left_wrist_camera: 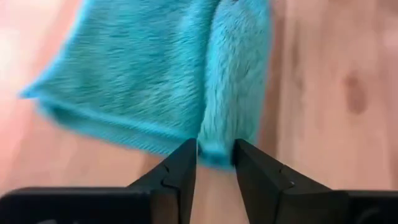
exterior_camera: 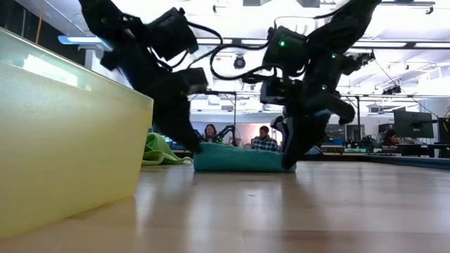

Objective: Roll microfiber towels into tight, uniform cylinder then place into a basket
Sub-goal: Roll the blue microfiber towel

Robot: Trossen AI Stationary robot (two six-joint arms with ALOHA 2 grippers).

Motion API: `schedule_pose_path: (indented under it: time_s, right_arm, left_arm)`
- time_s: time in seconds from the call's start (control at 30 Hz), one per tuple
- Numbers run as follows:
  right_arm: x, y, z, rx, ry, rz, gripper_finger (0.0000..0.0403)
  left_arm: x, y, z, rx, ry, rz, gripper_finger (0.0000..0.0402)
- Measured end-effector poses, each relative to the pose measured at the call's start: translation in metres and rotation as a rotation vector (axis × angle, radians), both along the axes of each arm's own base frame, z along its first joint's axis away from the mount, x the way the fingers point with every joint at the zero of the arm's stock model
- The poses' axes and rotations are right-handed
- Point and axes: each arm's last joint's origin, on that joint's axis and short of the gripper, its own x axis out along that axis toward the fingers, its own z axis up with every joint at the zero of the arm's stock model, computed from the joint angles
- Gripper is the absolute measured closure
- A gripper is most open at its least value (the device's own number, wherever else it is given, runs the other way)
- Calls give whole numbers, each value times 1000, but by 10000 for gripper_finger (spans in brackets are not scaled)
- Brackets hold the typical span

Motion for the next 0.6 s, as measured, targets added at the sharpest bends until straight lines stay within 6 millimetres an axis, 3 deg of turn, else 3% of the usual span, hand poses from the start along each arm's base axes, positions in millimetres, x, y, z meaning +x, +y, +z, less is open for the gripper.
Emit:
schedule_pose_path:
  time_s: [0.17, 0.33, 0.6]
  right_arm:
    - [-3, -14, -1, 184, 14, -17, 398]
    - [-5, -26, -1, 340, 8, -54, 400]
    - [-5, -30, 0, 375, 3, -72, 400]
  left_arm:
    - [-6, -14, 21, 110, -13, -97, 302]
    - [3, -37, 33, 253, -130, -256, 302]
    - [21, -47, 10, 304, -152, -245, 302]
